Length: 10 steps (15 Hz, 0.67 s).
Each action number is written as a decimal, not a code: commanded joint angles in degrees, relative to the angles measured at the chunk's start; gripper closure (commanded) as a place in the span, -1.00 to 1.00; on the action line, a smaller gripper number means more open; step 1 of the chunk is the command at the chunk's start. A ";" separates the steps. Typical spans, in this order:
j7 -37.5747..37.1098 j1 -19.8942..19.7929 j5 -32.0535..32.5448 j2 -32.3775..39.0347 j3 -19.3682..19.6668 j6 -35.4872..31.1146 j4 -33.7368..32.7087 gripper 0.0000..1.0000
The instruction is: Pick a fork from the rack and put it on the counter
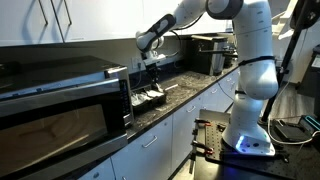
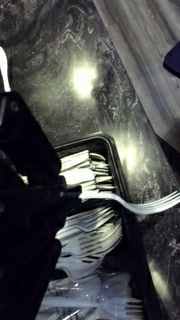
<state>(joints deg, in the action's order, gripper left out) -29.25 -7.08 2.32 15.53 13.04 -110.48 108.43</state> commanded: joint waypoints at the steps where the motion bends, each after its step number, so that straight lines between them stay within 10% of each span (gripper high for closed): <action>1: -3.65 -0.68 0.64 -4.97 1.26 0.57 5.72 0.98; 10: -10.16 -5.40 0.89 -12.76 4.99 -0.35 16.27 0.98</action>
<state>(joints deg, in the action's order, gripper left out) -36.81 -11.31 2.32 7.67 17.60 -110.44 120.00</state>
